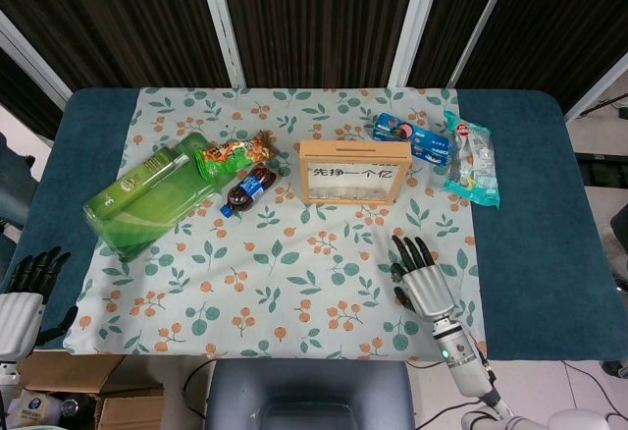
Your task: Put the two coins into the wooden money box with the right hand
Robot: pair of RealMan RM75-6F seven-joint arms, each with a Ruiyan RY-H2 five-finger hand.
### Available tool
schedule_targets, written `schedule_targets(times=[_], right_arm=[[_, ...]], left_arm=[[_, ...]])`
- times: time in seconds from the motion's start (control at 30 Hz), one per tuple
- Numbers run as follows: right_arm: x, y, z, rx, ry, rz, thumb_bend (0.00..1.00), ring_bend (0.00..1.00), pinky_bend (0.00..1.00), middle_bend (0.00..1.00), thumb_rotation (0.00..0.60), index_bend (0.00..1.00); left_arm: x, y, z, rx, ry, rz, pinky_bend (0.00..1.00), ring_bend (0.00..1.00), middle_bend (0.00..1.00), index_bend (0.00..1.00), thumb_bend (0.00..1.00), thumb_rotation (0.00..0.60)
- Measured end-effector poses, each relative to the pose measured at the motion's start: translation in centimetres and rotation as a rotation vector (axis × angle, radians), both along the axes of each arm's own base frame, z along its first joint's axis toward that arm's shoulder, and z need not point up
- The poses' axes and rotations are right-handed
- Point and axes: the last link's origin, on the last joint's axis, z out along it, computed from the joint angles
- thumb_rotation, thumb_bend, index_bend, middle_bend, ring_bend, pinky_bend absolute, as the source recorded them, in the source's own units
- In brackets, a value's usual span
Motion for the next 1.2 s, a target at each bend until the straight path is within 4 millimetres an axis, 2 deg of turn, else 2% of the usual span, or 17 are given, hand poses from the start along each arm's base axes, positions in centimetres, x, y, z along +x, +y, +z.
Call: schedule_targets(times=[0.87, 1.2], right_arm=[[-0.32, -0.19, -0.25, 0.03, 0.01, -0.038, 0.27, 0.0, 0.0, 0.06, 0.6, 0.54], [-0.25, -0.2, -0.23, 0.028, 0.014, -0.037, 0.27, 0.0, 0.0, 0.07, 0.6, 0.59]], left_arm=[[-0.08, 0.08, 0.08, -0.004, 0.001, 0.0, 0.0, 0.0, 0.0, 0.0, 0.34, 0.599], [-0.06, 0.06, 0.12, -0.005, 0.004, 0.001, 0.0, 0.0, 0.0, 0.0, 0.34, 0.599]])
